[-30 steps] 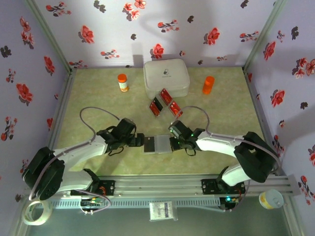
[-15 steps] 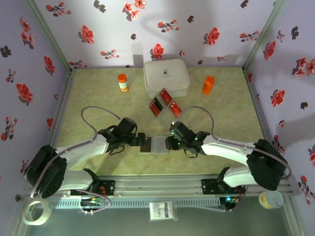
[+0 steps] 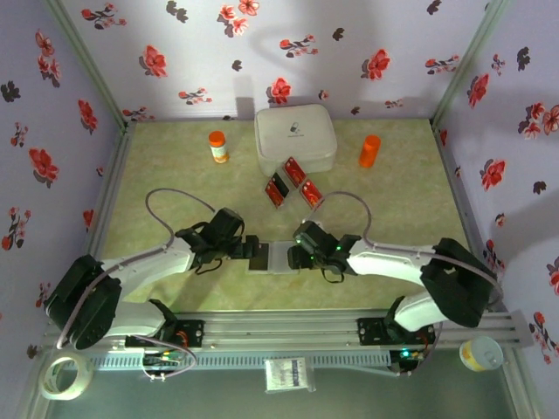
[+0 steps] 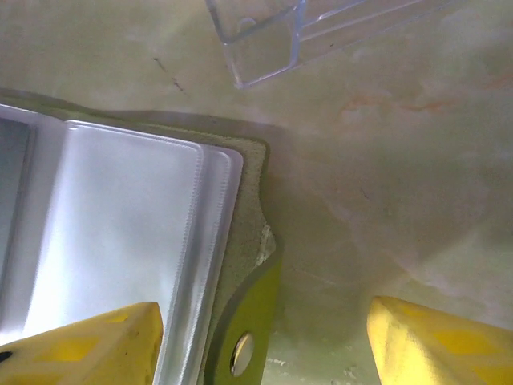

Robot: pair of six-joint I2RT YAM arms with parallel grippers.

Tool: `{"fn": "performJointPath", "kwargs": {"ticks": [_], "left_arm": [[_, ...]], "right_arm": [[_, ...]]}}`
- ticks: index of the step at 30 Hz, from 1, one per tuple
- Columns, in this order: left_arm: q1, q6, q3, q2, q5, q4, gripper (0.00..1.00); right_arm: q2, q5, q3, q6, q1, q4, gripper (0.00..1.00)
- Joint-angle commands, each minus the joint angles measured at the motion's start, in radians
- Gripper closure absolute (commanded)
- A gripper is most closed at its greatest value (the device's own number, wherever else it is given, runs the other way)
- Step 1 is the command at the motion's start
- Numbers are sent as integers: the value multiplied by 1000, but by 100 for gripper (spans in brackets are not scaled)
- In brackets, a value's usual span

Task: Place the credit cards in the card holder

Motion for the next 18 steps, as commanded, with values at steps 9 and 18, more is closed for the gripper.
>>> {"fn": "performJointPath", "kwargs": {"ticks": [9,18], "left_arm": [[7,-49,42,39,45,73,0],[6,-103,49,109,106,174,0]], "right_arm": [[96,131,52,35,33,-93,42],[110,125,40,49,43,-76,46]]}}
